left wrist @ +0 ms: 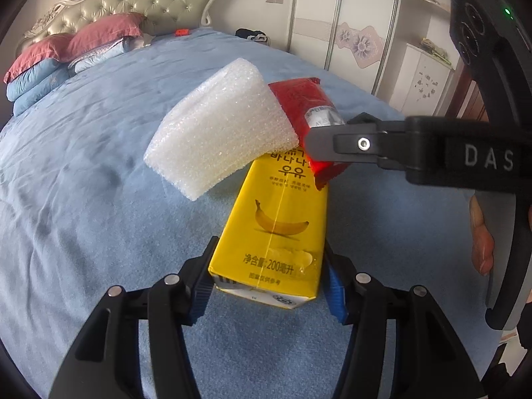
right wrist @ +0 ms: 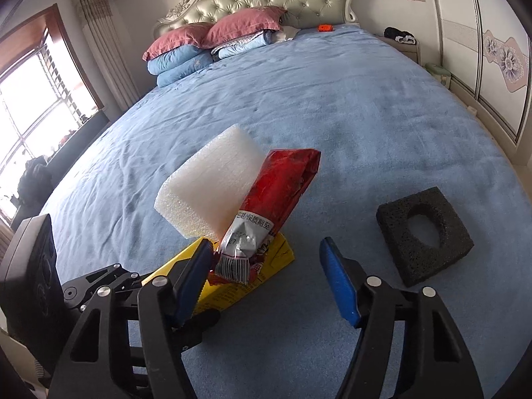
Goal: Collect trash
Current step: 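Grasp the red snack bag with the right tool, then carry the carton to the yellow bucket and release while the right tool drops the red bag in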
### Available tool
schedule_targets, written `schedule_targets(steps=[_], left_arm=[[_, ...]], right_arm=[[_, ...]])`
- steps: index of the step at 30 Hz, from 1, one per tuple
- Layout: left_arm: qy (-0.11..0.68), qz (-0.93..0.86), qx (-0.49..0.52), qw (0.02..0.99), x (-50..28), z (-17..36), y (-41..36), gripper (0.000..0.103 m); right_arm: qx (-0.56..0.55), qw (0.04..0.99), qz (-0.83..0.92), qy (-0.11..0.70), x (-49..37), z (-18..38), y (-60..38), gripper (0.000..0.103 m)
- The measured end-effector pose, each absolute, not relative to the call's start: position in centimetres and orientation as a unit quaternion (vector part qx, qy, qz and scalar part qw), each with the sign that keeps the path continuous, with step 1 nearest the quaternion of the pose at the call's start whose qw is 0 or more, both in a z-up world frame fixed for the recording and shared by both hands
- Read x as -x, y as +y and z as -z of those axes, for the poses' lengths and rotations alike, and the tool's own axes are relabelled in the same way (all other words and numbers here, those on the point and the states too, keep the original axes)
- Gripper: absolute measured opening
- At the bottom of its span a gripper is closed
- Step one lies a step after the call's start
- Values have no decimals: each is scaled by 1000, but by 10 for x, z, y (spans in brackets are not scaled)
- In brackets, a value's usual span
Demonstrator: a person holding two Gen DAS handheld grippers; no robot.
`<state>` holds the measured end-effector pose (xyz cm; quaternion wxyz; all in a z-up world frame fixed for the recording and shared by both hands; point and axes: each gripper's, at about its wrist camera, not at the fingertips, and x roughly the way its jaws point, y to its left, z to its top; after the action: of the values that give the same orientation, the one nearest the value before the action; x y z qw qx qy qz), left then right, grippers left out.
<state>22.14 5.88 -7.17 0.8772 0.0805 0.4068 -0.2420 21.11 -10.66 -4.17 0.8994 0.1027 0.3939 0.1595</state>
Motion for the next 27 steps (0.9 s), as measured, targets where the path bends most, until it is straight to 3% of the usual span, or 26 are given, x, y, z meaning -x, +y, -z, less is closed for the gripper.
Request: schedule_targets(steps=[1, 3, 5, 27], left_arm=[[406, 240, -84, 878, -221, 71, 58, 56], [404, 237, -89, 879, -219, 71, 56, 55], [403, 237, -85, 880, -218, 71, 57, 55], [393, 284, -10, 875, -171, 59, 37, 53]], right_arm=[[-104, 898, -163, 396, -211, 42, -106, 54], [-97, 896, -173, 398, -211, 42, -103, 31], [-83, 896, -172, 400, -208, 42, -102, 20], [-43, 923, -192, 331, -120, 11, -161, 18]])
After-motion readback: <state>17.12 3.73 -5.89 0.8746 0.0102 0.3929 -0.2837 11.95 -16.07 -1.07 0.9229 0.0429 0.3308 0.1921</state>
